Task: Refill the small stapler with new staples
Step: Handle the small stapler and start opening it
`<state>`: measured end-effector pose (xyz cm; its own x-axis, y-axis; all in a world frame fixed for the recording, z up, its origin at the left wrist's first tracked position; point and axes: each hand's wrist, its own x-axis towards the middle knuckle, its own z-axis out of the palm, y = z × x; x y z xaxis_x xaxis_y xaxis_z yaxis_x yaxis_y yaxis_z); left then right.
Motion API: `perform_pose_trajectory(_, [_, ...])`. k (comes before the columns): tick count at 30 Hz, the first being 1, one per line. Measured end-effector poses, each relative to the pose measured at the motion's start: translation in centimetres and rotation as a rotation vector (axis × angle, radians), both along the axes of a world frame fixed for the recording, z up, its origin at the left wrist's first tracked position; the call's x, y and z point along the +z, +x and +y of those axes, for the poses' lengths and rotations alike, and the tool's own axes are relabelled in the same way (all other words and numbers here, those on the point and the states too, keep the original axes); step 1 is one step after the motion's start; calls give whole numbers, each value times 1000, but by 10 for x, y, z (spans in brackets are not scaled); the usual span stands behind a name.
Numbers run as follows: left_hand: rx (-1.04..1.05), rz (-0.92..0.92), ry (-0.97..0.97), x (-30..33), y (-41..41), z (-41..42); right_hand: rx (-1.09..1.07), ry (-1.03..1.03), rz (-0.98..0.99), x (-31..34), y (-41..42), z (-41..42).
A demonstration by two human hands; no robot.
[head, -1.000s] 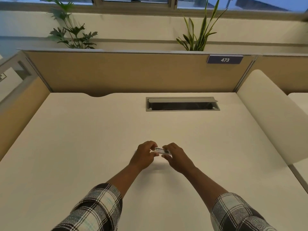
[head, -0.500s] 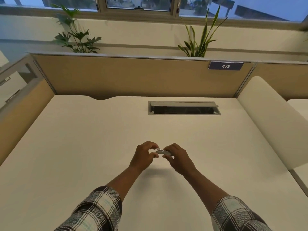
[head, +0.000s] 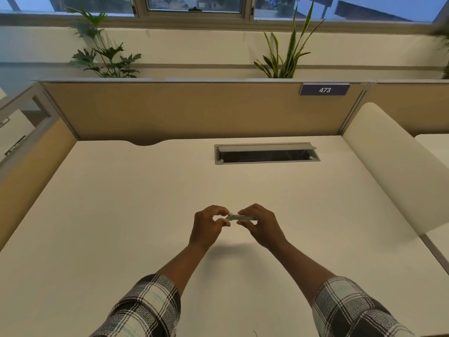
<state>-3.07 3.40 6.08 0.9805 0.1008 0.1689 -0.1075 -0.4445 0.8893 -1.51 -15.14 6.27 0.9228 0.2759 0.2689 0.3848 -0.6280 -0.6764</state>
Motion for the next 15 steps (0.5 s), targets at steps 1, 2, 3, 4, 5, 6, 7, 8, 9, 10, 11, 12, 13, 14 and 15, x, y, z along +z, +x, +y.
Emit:
perform_pose_trajectory(1, [12, 2, -18, 0, 0, -1, -9, 11, 4, 0, 0, 0])
perform_pose_trajectory(2, [12, -4, -27, 0, -1, -1, -16, 21, 6, 0, 1, 0])
perform_pose_trajectory(3, [1, -15, -26, 0, -1, -1, -20, 29, 4, 1, 1, 0])
perform_pose_trajectory(4, [-17, -24, -16, 0, -2, -1, -21, 36, 1, 1, 1, 0])
perform_pose_trajectory(5, [-33, -29, -1, 0, -2, 0, -20, 41, -1, 1, 1, -1])
perform_pose_trajectory(6, [-46, -32, 15, 0, -2, 0, -17, 47, -1, 1, 1, -2])
perform_pose_trajectory(7, [-53, -36, 29, 0, -2, 1, -15, 53, 2, 1, 1, -2])
perform_pose_trajectory(8, [-51, -39, 37, 0, -2, 1, -14, 59, 9, 1, 1, -2])
perform_pose_trajectory(9, [-41, -41, 38, -1, -2, 1, -16, 65, 15, 0, 2, -2])
perform_pose_trajectory(10, [-26, -41, 31, -1, -1, 0, -18, 70, 21, 0, 2, -2])
perform_pose_trajectory(11, [-8, -39, 15, -2, -1, 0, -21, 72, 22, -1, 3, -1])
perform_pose_trajectory(12, [5, -34, -5, -3, -1, 0, -22, 73, 21, -2, 3, -1])
perform_pose_trajectory(13, [12, -29, -19, -3, 0, 0, -20, 73, 18, -3, 3, 0])
perform_pose_trajectory(14, [10, -28, -24, -4, 0, 1, -17, 73, 16, -4, 3, 0])
perform_pose_trajectory(15, [-1, -31, -19, -5, 0, 2, -16, 72, 14, -4, 4, 0])
